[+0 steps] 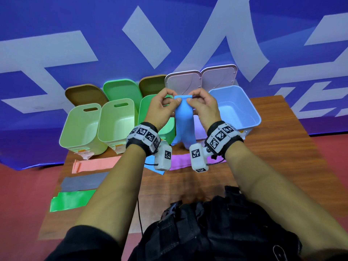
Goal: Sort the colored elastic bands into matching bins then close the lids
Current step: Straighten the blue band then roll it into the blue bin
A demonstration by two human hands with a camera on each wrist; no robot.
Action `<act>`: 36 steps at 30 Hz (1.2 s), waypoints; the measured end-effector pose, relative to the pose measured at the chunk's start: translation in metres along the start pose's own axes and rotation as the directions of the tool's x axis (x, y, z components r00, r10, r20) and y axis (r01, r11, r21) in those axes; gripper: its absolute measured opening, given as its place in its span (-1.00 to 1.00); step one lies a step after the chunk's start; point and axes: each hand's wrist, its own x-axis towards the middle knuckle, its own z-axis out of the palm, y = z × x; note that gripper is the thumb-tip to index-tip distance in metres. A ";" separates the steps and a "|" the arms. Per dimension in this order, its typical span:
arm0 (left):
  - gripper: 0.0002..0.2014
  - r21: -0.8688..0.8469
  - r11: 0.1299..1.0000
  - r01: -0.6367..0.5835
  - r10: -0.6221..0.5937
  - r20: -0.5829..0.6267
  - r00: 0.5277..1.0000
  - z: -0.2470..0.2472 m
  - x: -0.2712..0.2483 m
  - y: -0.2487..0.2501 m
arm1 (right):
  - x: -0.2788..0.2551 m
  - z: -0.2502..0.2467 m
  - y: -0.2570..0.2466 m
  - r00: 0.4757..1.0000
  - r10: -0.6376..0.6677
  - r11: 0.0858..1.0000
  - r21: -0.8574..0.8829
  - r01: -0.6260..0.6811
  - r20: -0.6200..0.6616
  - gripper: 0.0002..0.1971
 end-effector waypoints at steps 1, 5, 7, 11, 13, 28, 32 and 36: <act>-0.93 0.010 1.000 -0.006 0.006 0.002 1.000 0.000 0.000 0.000 | 0.000 0.000 0.000 1.000 0.003 1.000 -0.008 -0.003 -0.001 -0.81; -0.94 -0.006 1.000 -0.007 0.007 0.004 1.000 -0.002 -0.001 -0.002 | -0.002 0.000 -0.002 1.000 -0.009 1.000 -0.011 0.009 0.004 -0.87; -0.93 -0.013 1.000 -0.010 0.010 -0.003 1.000 -0.002 -0.002 -0.003 | -0.002 -0.002 -0.002 1.000 -0.015 1.000 -0.009 0.015 0.010 -0.84; -0.93 -0.028 0.999 -0.017 0.017 -0.005 1.000 -0.003 -0.002 -0.003 | -0.002 -0.001 0.001 0.999 0.002 0.999 0.037 -0.004 0.039 -0.90; -0.91 -0.021 1.000 -0.012 0.012 -0.003 1.000 -0.004 -0.002 -0.004 | -0.002 0.000 0.003 0.998 0.010 0.999 0.038 -0.013 0.065 -0.90; -0.81 0.020 0.987 0.160 -0.159 -0.034 0.987 -0.026 -0.015 -0.045 | -0.003 0.017 0.052 0.989 0.115 0.983 -0.154 -0.101 0.088 -0.89; -0.79 0.046 0.972 0.229 -0.228 -0.022 0.973 -0.036 -0.016 -0.066 | -0.004 0.024 0.071 0.986 0.143 0.967 -0.223 -0.122 0.082 -0.87; -0.81 0.087 0.951 0.297 -0.299 0.009 0.954 -0.047 -0.018 -0.094 | -0.003 0.032 0.099 0.974 0.216 0.934 -0.307 -0.184 0.073 -0.82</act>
